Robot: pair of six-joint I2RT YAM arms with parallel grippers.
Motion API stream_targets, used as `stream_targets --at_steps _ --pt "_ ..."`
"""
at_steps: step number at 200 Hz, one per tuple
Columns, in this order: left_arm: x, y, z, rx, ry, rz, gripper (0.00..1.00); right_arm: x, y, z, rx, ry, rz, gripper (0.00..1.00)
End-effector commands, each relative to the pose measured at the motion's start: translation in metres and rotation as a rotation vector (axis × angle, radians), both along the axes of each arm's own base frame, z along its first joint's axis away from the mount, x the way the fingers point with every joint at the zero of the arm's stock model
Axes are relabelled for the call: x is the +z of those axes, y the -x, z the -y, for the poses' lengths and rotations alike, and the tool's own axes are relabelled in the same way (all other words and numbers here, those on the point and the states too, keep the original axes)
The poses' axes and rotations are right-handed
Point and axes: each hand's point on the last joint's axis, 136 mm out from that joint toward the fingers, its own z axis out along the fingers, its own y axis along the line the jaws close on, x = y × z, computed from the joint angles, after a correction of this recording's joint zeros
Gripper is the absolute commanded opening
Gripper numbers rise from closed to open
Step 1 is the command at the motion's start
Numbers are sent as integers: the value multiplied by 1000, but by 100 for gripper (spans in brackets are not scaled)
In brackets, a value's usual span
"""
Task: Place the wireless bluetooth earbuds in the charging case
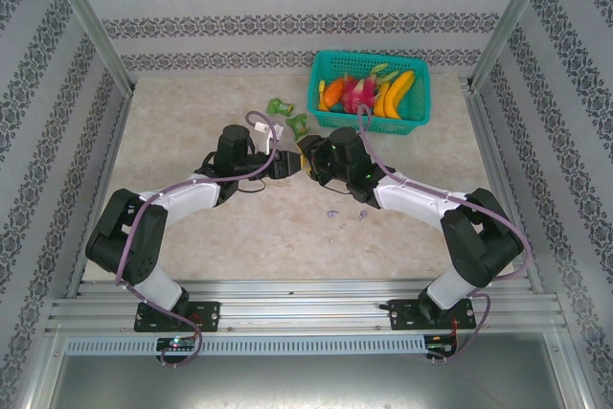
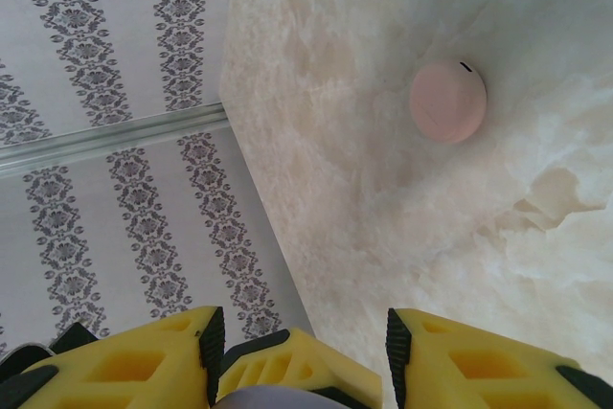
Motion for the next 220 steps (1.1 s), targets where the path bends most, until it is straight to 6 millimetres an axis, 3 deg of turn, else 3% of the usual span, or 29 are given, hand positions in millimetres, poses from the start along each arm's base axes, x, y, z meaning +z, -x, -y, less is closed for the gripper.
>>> stream_targets --at_steps 1,93,126,175,193,220 --pt "17 -4 -6 17 7 57 36 -6 -4 6 -32 6 -6 37" --pt "30 0 -8 10 38 77 37 -14 -4 9 -40 16 -19 36" --pt "30 0 -7 5 44 76 28 -13 -4 8 -38 14 -20 36" --pt "28 0 -6 -2 55 68 27 -11 -5 5 -29 7 -15 36" --pt "28 -1 -5 -3 59 66 23 -11 -5 5 -29 7 -16 36" --pt "27 0 -5 -4 65 66 18 -9 -6 5 -28 6 -11 43"
